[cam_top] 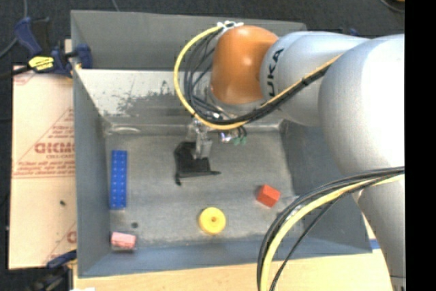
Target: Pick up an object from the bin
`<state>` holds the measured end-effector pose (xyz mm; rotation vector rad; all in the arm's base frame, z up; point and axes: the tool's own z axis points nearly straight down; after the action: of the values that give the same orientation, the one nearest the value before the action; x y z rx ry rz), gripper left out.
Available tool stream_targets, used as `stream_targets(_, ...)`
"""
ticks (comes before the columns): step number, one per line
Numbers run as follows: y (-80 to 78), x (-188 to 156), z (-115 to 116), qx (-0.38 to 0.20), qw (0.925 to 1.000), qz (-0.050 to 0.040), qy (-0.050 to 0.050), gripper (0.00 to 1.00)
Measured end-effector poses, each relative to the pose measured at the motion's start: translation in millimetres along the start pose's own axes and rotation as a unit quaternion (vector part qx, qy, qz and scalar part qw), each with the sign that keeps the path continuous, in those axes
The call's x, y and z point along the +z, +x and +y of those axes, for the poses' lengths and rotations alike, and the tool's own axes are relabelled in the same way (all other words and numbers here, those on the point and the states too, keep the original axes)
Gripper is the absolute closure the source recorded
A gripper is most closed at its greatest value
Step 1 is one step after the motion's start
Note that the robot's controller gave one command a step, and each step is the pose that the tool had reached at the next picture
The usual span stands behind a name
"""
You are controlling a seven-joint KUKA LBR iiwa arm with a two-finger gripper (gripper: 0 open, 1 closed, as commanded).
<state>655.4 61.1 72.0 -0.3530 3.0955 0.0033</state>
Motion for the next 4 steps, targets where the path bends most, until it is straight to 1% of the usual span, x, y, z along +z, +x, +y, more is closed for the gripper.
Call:
stream_targets(1, -0.2, -0.2, -2.0, -0.03, 0.9996, -0.0009, 0.001, 1.0)
stream_targets(2, 2.9, -0.2, 1.5, -0.032, 0.9995, -0.001, 0.001, 1.0)
stream_targets(3, -1.5, 0.0, 9.1, -0.042, 0.9991, -0.0045, 0.002, 1.0)
stream_targets(4, 2.4, -0.2, 6.4, -0.049, 0.9988, -0.0011, 0.001, 1.0)
